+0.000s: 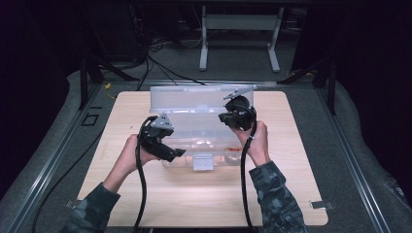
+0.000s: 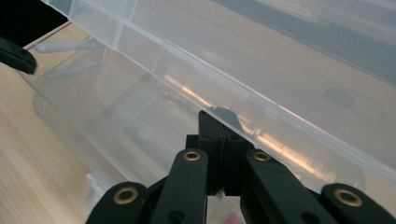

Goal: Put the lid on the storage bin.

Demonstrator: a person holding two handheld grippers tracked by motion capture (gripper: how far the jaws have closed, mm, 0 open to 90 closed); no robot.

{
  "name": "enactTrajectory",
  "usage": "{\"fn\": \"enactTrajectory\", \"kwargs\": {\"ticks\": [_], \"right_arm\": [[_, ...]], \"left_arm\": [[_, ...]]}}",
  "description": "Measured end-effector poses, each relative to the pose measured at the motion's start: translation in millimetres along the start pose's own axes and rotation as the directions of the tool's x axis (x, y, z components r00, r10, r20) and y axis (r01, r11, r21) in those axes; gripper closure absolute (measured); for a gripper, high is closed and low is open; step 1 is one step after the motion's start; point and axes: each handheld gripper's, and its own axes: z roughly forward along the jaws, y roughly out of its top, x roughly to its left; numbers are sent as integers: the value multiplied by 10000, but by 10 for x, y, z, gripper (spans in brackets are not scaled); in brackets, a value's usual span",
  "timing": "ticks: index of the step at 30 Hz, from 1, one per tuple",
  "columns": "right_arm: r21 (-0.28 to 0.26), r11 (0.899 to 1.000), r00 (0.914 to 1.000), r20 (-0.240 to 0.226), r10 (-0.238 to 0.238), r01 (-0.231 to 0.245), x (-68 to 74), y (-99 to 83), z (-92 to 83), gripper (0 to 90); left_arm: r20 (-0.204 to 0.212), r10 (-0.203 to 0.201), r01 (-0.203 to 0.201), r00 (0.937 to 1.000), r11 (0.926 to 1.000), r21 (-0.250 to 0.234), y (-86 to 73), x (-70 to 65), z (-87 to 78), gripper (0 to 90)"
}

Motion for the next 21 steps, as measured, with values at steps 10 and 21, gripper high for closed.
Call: {"fn": "enactTrajectory", "kwargs": {"ticks": [10,21], "right_arm": [[95,9998,9998,-21,178,-178,49,-175,-8,900],[-145,9995,9994,232,270,-266,135,-395,-70,900]], "left_arm": [[-562,-29,45,9984,9996,293,-209,-30,-238,76],[-943,-1024,1059,9903,9938,330,-617,127,-279,39]]}}
